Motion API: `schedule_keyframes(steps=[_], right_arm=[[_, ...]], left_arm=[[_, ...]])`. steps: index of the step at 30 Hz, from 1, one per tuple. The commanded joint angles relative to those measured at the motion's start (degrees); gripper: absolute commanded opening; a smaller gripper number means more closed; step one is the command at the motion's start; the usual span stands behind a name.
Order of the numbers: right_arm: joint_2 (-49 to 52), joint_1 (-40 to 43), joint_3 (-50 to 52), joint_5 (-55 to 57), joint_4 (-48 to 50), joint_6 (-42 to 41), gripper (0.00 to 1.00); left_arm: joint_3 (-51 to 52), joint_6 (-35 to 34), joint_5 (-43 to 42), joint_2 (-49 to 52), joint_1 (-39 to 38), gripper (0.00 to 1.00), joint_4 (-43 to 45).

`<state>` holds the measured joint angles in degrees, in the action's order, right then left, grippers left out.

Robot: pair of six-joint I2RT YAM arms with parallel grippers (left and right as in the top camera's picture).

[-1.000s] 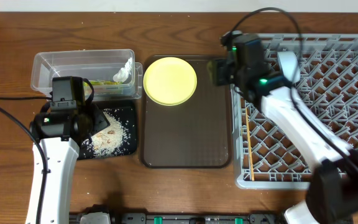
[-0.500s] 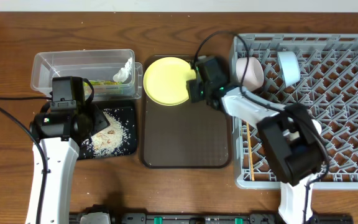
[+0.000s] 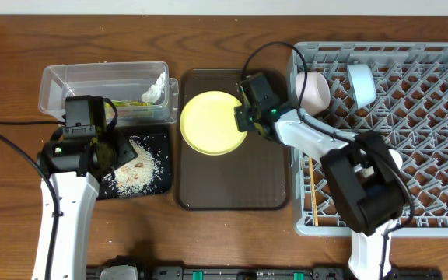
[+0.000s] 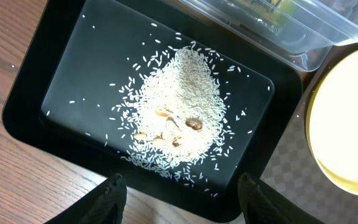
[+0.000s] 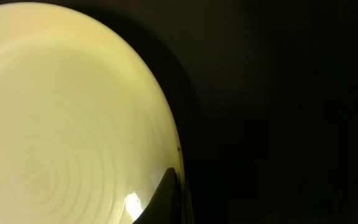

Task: Sort waste into correct bins and load items into the dishwasher rack
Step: 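Grasp the yellow plate rim with the right gripper and lift it, then stand the yellow plate upright in the rack with the right gripper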

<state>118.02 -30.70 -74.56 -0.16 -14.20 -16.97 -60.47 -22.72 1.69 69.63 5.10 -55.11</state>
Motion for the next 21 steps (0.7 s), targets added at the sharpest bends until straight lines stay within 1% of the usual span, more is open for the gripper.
schedule_keyframes(steps=[1, 8, 13, 18, 19, 21], right_arm=[[-5.53, 2.10, 0.42, 4.15, -3.45, 0.44, 0.01], [-20.48, 5.92, 0.42, 5.68, -14.99, 8.24, 0.01], [-31.32, 8.55, 0.42, 14.80, -22.97, 10.97, 0.01], [-40.48, 11.78, 0.42, 25.64, -28.96, 18.29, 0.01], [-41.13, 12.24, 0.42, 26.88, -29.44, 19.10, 0.01], [-42.80, 13.86, 0.42, 30.67, -30.56, 23.30, 0.01]], left_arm=[[-0.42, -0.52, 0.26, -0.39, 0.24, 0.61, -0.11], [-0.42, -0.52, 0.24, -0.39, 0.24, 0.61, -0.11], [-0.42, -0.52, 0.26, -0.39, 0.24, 0.61, -0.11], [-0.42, -0.52, 0.26, -0.39, 0.24, 0.61, -0.07], [-0.42, -0.52, 0.24, -0.39, 0.24, 0.61, -0.07], [-0.42, -0.52, 0.24, -0.39, 0.24, 0.61, -0.07]])
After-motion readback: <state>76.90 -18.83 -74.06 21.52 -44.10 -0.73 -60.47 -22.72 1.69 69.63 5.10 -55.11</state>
